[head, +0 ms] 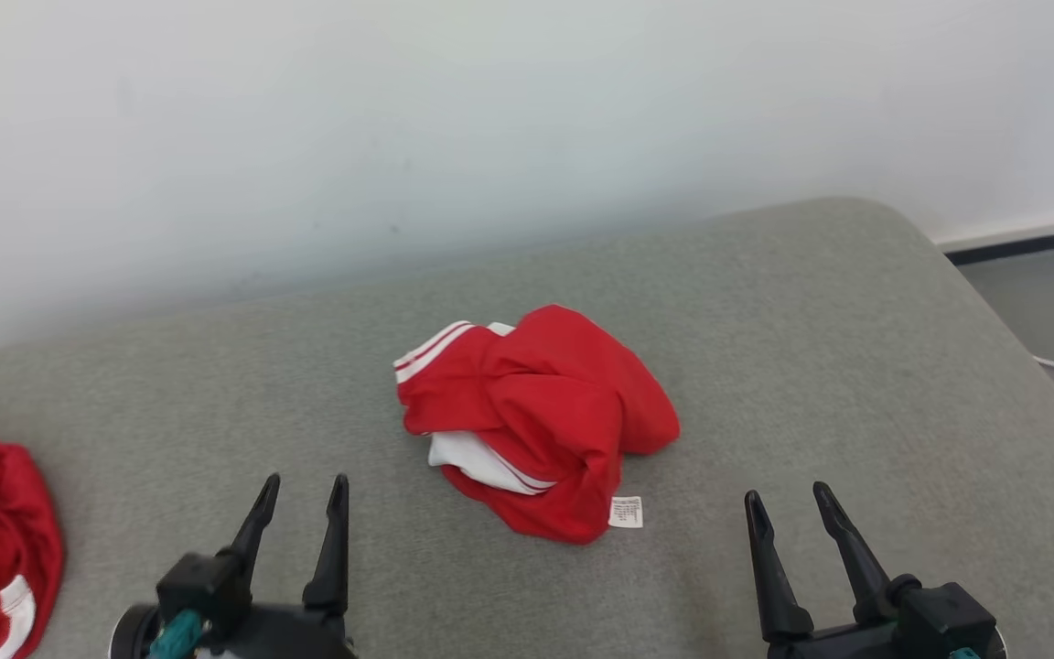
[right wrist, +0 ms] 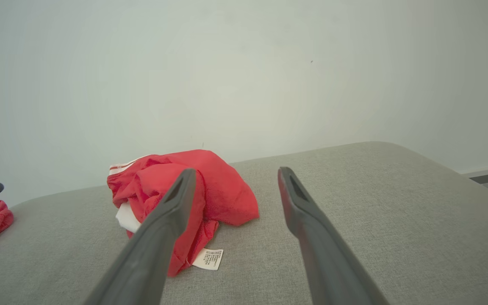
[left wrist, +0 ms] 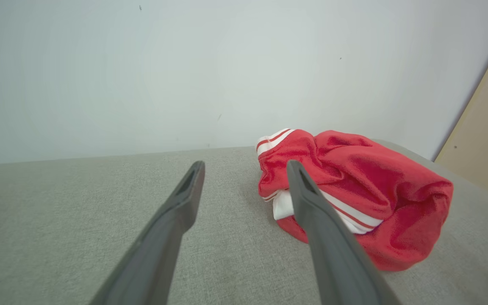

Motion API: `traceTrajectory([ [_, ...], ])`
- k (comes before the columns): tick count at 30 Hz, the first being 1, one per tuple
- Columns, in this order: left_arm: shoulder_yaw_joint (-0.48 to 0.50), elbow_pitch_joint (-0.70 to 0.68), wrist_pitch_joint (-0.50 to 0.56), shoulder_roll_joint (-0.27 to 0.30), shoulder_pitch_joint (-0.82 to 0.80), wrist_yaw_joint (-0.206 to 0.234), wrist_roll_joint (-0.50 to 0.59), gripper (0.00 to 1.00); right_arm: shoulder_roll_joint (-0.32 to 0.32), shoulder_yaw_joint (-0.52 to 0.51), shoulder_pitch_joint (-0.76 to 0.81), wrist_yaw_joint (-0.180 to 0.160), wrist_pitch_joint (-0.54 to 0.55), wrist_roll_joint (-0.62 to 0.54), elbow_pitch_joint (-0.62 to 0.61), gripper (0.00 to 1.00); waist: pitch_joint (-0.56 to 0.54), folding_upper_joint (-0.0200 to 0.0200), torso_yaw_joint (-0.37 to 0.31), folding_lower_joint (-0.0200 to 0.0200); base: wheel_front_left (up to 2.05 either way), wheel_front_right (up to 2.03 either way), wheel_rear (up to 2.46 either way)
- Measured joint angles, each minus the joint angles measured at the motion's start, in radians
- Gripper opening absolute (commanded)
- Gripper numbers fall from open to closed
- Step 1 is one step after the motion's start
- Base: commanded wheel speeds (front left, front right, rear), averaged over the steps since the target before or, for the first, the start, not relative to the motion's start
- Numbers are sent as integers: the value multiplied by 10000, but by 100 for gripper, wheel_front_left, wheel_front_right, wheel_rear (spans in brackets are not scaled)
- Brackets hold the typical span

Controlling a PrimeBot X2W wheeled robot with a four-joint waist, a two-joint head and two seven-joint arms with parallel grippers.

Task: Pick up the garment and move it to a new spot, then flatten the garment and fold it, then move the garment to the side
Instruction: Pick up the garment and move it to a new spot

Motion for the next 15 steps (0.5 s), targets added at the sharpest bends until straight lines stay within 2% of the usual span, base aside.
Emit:
traceTrajectory([
  [9,633,-1582,0,-12,1875,56,314,100,54,-184,202,0,0,-215,52,100,-504,0,848,-1,0,0,0],
  [15,1034,-2562,0,-119,2784,-263,384,100,-113,6,365,0,0,-548,50,100,-678,-1,1242,-1,0,0,0],
])
